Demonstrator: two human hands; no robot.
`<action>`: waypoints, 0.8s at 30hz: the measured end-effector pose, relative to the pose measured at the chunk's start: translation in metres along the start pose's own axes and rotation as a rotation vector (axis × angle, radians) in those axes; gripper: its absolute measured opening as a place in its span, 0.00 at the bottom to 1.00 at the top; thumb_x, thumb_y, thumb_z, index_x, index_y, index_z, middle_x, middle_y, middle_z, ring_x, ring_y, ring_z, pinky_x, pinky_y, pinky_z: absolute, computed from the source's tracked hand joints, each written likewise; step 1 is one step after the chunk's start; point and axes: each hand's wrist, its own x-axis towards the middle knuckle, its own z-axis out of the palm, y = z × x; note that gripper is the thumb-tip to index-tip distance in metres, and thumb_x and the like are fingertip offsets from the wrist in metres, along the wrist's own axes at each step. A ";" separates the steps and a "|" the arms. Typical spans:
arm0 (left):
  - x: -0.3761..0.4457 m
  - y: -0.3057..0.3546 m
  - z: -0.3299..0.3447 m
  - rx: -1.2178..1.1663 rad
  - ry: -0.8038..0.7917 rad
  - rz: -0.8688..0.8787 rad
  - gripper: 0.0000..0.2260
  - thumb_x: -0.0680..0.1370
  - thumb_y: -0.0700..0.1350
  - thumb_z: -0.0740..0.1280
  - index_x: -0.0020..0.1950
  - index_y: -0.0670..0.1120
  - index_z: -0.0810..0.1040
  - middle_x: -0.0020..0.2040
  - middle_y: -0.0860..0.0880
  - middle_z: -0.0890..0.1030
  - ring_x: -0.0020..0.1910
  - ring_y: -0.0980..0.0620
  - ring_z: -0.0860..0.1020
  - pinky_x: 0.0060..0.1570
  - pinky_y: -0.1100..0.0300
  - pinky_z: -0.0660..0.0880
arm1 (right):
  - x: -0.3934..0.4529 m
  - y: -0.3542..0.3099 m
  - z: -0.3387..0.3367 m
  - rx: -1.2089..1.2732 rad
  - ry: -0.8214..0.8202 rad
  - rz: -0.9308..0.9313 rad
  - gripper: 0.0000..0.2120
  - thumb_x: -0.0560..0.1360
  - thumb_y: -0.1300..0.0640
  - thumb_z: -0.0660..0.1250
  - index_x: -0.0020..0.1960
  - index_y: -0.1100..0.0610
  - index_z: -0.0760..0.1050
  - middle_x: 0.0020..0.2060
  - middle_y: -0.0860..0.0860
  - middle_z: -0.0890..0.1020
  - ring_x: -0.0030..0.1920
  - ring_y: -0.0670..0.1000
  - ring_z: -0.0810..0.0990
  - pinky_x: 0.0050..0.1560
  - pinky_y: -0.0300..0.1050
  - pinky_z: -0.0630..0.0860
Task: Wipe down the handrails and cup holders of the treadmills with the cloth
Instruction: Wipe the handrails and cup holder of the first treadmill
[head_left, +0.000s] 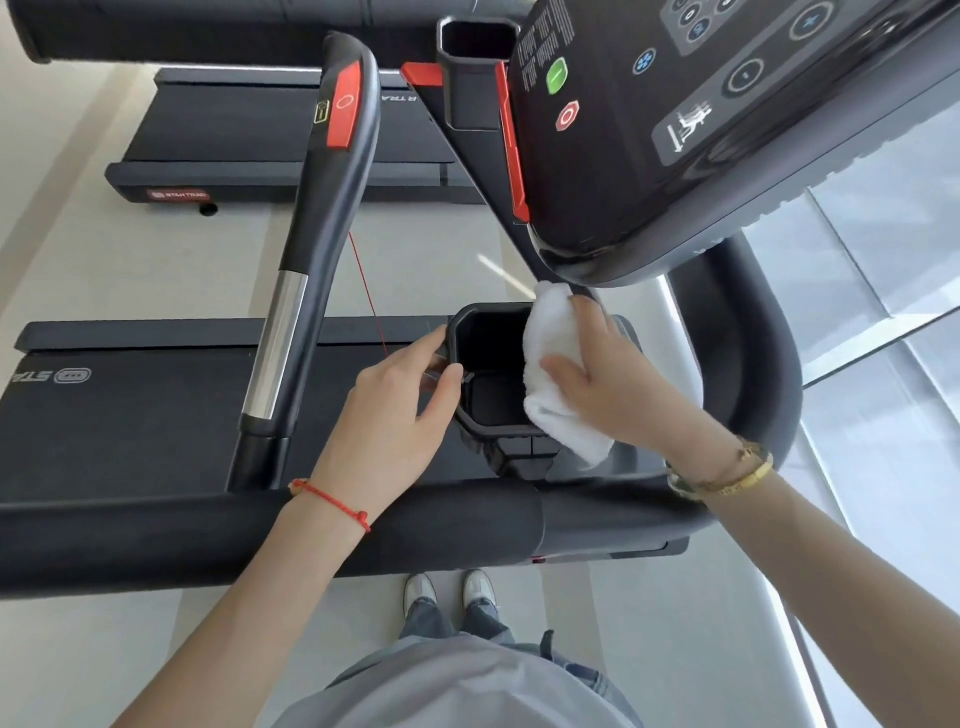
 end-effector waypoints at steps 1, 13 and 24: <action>0.000 0.000 0.000 -0.003 0.001 0.004 0.17 0.80 0.51 0.61 0.70 0.56 0.72 0.45 0.68 0.76 0.47 0.74 0.75 0.46 0.75 0.71 | -0.009 0.004 0.003 -0.010 0.012 0.010 0.19 0.81 0.56 0.60 0.68 0.62 0.60 0.49 0.55 0.74 0.43 0.51 0.74 0.40 0.30 0.64; 0.000 0.003 0.000 0.010 -0.009 -0.026 0.16 0.81 0.50 0.61 0.69 0.55 0.73 0.47 0.62 0.78 0.47 0.66 0.78 0.49 0.68 0.73 | 0.023 -0.008 0.002 -0.279 0.050 -0.169 0.23 0.78 0.57 0.62 0.72 0.58 0.62 0.65 0.54 0.69 0.59 0.56 0.71 0.47 0.37 0.59; 0.000 0.004 -0.002 -0.011 -0.038 -0.048 0.18 0.80 0.51 0.60 0.69 0.53 0.73 0.52 0.59 0.80 0.51 0.62 0.79 0.55 0.62 0.76 | 0.048 -0.014 -0.001 -0.609 -0.006 -0.533 0.23 0.76 0.52 0.64 0.69 0.55 0.65 0.54 0.53 0.75 0.51 0.56 0.76 0.47 0.47 0.68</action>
